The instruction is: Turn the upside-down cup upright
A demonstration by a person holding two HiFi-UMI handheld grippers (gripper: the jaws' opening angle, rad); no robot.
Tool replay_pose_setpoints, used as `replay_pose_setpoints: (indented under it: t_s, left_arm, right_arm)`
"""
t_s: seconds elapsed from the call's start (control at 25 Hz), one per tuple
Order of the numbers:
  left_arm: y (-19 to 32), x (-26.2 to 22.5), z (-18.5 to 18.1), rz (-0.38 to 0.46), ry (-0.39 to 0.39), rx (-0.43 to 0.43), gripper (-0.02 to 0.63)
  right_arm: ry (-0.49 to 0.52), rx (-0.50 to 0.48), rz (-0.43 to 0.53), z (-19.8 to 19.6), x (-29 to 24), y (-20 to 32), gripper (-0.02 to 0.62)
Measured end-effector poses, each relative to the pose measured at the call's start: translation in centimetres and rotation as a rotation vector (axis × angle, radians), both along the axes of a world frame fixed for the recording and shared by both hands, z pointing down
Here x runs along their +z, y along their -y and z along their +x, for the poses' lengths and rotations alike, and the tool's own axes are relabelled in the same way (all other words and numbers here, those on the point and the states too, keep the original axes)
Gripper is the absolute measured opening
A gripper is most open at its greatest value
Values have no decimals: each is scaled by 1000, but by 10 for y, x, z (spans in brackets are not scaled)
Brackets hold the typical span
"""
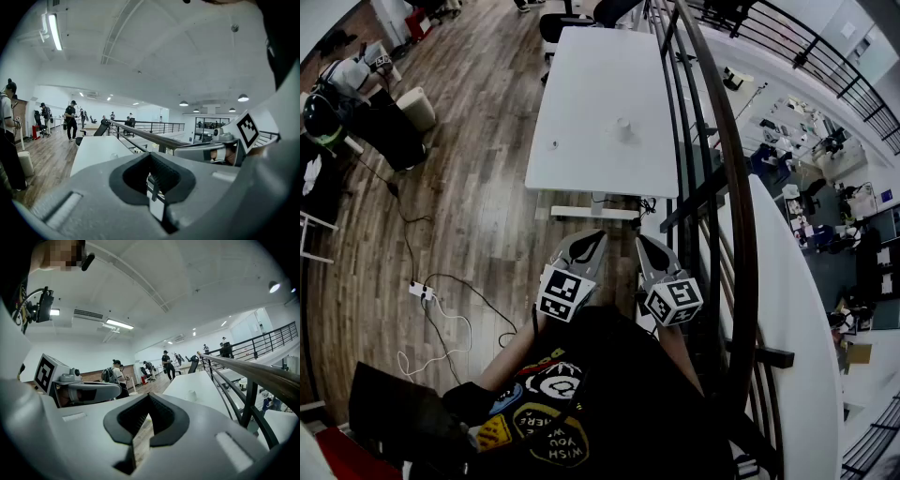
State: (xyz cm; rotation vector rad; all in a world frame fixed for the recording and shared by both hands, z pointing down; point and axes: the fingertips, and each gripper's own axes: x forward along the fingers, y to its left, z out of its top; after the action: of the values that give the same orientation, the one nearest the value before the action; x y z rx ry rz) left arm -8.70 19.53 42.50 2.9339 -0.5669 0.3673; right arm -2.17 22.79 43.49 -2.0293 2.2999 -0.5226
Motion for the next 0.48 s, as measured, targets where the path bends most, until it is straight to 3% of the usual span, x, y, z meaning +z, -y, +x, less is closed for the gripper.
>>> replay_pose_setpoints:
  t_s: [0.48]
  left_arm:
    - [8,10,-13,-25,8,-6,5]
  right_arm:
    - [7,-10,-3,-13,7,6,-4]
